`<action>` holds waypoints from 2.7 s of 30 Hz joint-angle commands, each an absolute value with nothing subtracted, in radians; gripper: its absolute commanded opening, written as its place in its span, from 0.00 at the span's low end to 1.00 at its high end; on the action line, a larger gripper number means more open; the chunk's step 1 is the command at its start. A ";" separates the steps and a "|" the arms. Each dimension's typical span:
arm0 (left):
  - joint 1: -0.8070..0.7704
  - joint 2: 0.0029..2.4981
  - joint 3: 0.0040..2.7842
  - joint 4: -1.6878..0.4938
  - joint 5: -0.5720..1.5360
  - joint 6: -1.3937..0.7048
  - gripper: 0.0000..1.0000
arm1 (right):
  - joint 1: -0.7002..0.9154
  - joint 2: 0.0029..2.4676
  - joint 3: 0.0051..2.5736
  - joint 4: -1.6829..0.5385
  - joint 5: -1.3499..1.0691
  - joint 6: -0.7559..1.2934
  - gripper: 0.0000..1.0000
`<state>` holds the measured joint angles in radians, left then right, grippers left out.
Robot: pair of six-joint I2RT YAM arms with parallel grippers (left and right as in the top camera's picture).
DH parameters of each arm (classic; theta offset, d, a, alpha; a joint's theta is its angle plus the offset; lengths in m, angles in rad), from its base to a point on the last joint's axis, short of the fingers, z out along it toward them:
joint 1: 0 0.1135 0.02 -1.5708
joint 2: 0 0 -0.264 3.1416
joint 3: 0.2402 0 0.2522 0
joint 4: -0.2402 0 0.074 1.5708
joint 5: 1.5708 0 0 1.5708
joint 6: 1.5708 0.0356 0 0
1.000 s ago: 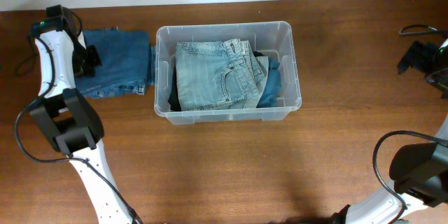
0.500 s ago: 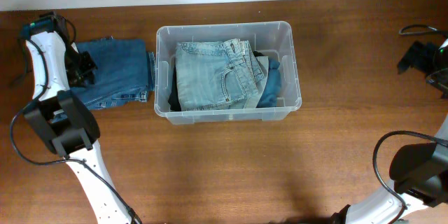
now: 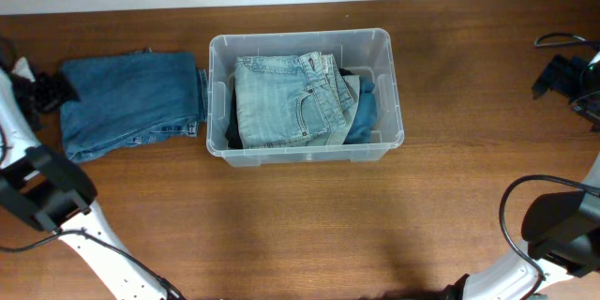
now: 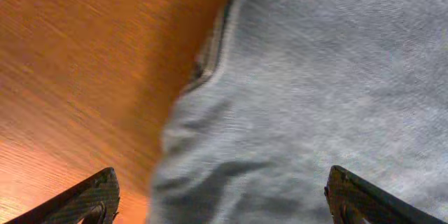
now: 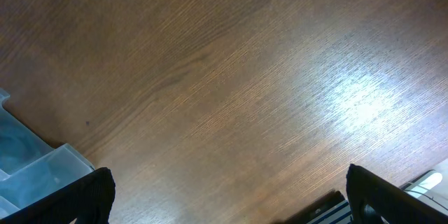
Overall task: Pack container
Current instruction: 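Grasp the folded dark blue jeans' edge with the left gripper, then lift the dark blue jeans and swing them over the bin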
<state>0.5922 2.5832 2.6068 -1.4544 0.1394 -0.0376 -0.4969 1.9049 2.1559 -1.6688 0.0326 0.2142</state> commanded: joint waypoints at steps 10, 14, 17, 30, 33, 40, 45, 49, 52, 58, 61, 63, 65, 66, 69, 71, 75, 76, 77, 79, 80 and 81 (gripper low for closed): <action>0.635 2.737 2.613 -1.452 0.336 0.147 0.91 | -0.498 1.905 2.154 -1.668 0.030 0.225 0.98; 0.636 2.753 2.612 -1.448 0.338 0.175 0.91 | -0.498 1.905 2.154 -1.668 0.030 0.225 0.99; 0.636 2.756 2.611 -1.440 0.410 0.206 0.91 | -0.498 1.905 2.154 -1.668 0.030 0.225 0.99; 0.636 2.825 2.589 -1.457 0.456 0.215 0.68 | -0.498 1.905 2.154 -1.668 0.030 0.225 0.98; 0.636 2.825 2.589 -1.457 0.455 0.215 0.26 | -0.498 1.905 2.154 -1.668 0.030 0.225 0.98; 0.640 2.819 2.603 -1.463 0.445 0.163 0.01 | -0.498 1.905 2.154 -1.668 0.030 0.225 0.98; 0.651 2.777 2.741 -1.509 0.477 0.086 0.01 | -0.498 1.905 2.154 -1.668 0.030 0.225 0.98; 0.651 2.696 2.903 -1.560 0.509 0.078 0.01 | -0.498 1.905 2.154 -1.668 0.030 0.225 0.98; 0.651 2.613 3.018 -1.565 0.526 -0.021 0.01 | -0.498 1.905 2.154 -1.668 0.030 0.225 0.98; 0.644 2.477 3.140 -1.562 0.653 -0.100 0.01 | -0.498 1.905 2.154 -1.668 0.030 0.225 0.99; 0.631 2.392 3.139 -1.541 0.685 -0.144 0.01 | -0.498 1.905 2.154 -1.668 0.030 0.225 0.98; 0.612 2.337 3.139 -1.534 0.717 -0.165 0.01 | -0.498 1.905 2.154 -1.668 0.030 0.225 0.99; 0.577 2.287 3.139 -1.530 0.774 -0.166 0.01 | -0.498 1.905 2.154 -1.668 0.030 0.225 0.99; 0.551 2.261 3.139 -1.531 0.794 -0.164 0.01 | -0.498 1.905 2.154 -1.668 0.030 0.225 0.98; 0.429 2.181 3.139 -1.530 0.801 -0.165 0.01 | -0.498 1.905 2.154 -1.668 0.030 0.225 0.98; 0.348 2.144 3.139 -1.522 0.797 -0.169 0.01 | -0.498 1.905 2.154 -1.668 0.030 0.225 0.98; 0.133 2.073 3.139 -1.441 0.780 -0.249 0.01 | -0.498 1.905 2.154 -1.668 0.030 0.225 0.99; 0.082 2.062 3.139 -1.420 0.768 -0.263 0.01 | -0.498 1.905 2.154 -1.668 0.030 0.225 0.98; 0.010 2.053 3.139 -1.409 0.758 -0.274 0.01 | -0.498 1.905 2.154 -1.668 0.030 0.225 0.99; -0.069 2.053 3.138 -1.406 0.758 -0.281 0.01 | -0.498 1.905 2.154 -1.668 0.030 0.225 0.98; -0.102 2.053 3.134 -1.406 0.749 -0.286 0.01 | -0.498 1.905 2.154 -1.668 0.030 0.225 0.98; -0.144 2.053 3.127 -1.406 0.726 -0.292 0.01 | -0.498 1.905 2.154 -1.668 0.030 0.225 0.99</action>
<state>-0.0486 2.1212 3.1054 -1.4326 0.7288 -0.2592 -0.4969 1.9049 2.1559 -1.6688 0.0326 0.2138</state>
